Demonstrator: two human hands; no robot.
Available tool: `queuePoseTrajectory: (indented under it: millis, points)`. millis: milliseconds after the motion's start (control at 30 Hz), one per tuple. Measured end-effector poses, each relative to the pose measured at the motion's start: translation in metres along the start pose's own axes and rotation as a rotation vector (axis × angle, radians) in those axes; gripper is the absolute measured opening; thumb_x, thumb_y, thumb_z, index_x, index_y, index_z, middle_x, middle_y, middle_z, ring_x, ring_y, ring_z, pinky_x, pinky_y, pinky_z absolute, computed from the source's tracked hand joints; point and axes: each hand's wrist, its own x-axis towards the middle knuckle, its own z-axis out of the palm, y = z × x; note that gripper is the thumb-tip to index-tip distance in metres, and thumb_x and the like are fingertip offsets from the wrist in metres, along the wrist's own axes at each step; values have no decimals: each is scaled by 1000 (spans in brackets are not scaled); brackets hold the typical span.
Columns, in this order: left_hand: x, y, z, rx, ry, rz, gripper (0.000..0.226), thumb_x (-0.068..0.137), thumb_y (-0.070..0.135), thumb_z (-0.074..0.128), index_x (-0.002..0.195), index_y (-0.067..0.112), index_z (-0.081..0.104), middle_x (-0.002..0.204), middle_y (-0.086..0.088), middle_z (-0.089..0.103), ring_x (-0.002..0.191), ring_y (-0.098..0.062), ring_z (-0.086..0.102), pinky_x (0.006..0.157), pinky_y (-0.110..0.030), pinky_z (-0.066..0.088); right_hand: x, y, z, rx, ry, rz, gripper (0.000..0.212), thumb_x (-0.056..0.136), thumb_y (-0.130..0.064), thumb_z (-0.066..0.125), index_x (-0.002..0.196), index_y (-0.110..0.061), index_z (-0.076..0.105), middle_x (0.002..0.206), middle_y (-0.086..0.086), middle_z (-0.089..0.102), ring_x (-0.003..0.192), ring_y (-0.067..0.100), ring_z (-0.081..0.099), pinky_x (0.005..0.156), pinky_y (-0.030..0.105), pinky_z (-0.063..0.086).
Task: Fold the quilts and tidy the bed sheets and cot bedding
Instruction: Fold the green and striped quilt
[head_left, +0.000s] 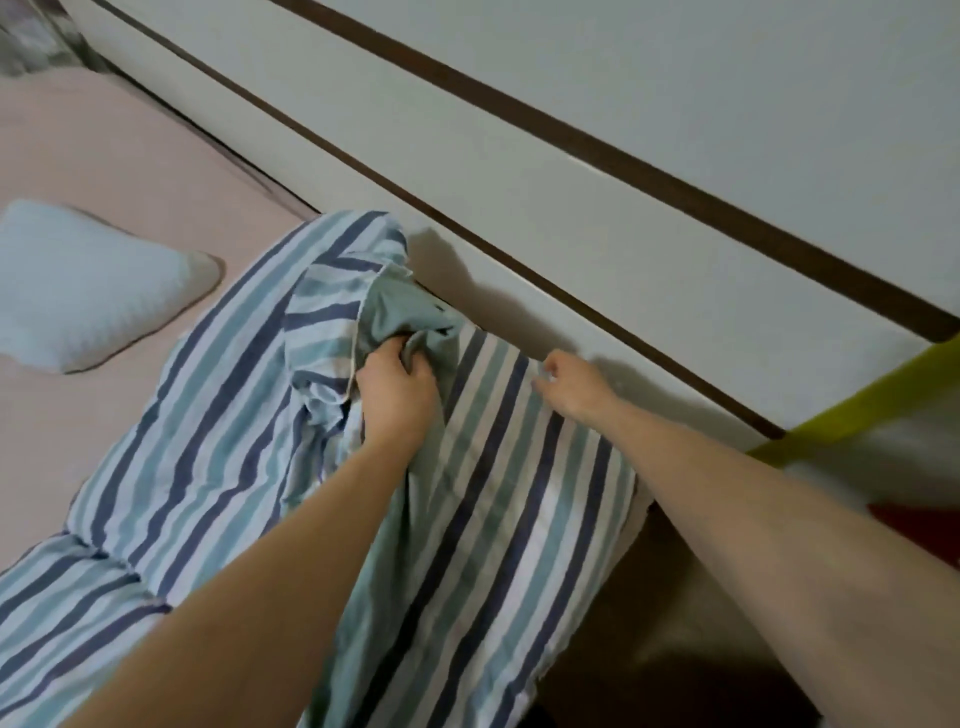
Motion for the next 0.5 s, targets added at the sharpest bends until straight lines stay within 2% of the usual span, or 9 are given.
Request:
queuePoseTrajectory:
  millis: [100, 200, 267, 333, 400, 433, 467, 500]
  points:
    - [19, -6, -5, 138, 106, -89, 21, 94, 22, 50, 100, 9, 66, 102, -13, 65, 97, -31, 59, 83, -31, 42, 24, -31, 2, 145, -11, -72, 29, 97, -37, 49, 118, -17, 54, 108, -2, 58, 93, 14, 54, 80, 29, 44]
    - [35, -10, -24, 222, 148, -281, 34, 89, 39, 51, 104, 11, 64, 113, -14, 60, 106, -34, 53, 94, -40, 43, 32, -78, 0, 564, -102, -7, 41, 94, -52, 48, 120, -22, 50, 117, 0, 58, 96, 13, 55, 78, 29, 43]
    - [43, -8, -42, 54, 100, -417, 40, 89, 44, 44, 92, 9, 64, 96, -9, 63, 87, -28, 56, 79, -35, 46, 32, -108, 0, 686, -195, 13, 61, 87, -62, 52, 133, -25, 42, 125, -3, 52, 101, 12, 52, 82, 31, 42]
    - [47, -5, -72, -78, 173, -430, 57, 87, 47, 32, 73, 4, 66, 70, -7, 65, 67, -25, 58, 66, -33, 47, 32, -148, 4, 781, -280, 12, 81, 82, -64, 59, 146, -27, 26, 131, -2, 46, 109, 15, 51, 93, 37, 43]
    - [49, -3, -100, 55, 410, -304, 61, 83, 49, 28, 64, 3, 63, 58, -6, 60, 57, -24, 54, 58, -31, 40, 31, -174, 11, 935, -306, 78, 97, 78, -56, 69, 152, -28, 13, 145, 5, 39, 124, 26, 46, 104, 46, 41]
    - [54, -5, -119, 127, 481, -239, 60, 84, 52, 29, 68, 5, 62, 63, -7, 61, 59, -23, 53, 57, -29, 37, 28, -190, 16, 982, -299, 114, 101, 77, -48, 74, 152, -27, 9, 148, 8, 37, 127, 30, 45, 106, 48, 41]
    - [60, -5, -126, 163, 459, -212, 58, 86, 57, 33, 76, 9, 63, 74, -7, 65, 64, -20, 55, 58, -28, 38, 26, -194, 18, 1002, -288, 145, 102, 78, -37, 77, 153, -25, 9, 147, 10, 38, 127, 31, 46, 105, 48, 42]
    - [68, -5, -134, 127, 368, -261, 58, 86, 64, 38, 90, 13, 64, 90, -7, 67, 75, -20, 59, 66, -31, 44, 24, -201, 22, 1016, -306, 142, 99, 80, -24, 76, 153, -25, 10, 145, 12, 41, 124, 31, 48, 104, 49, 43]
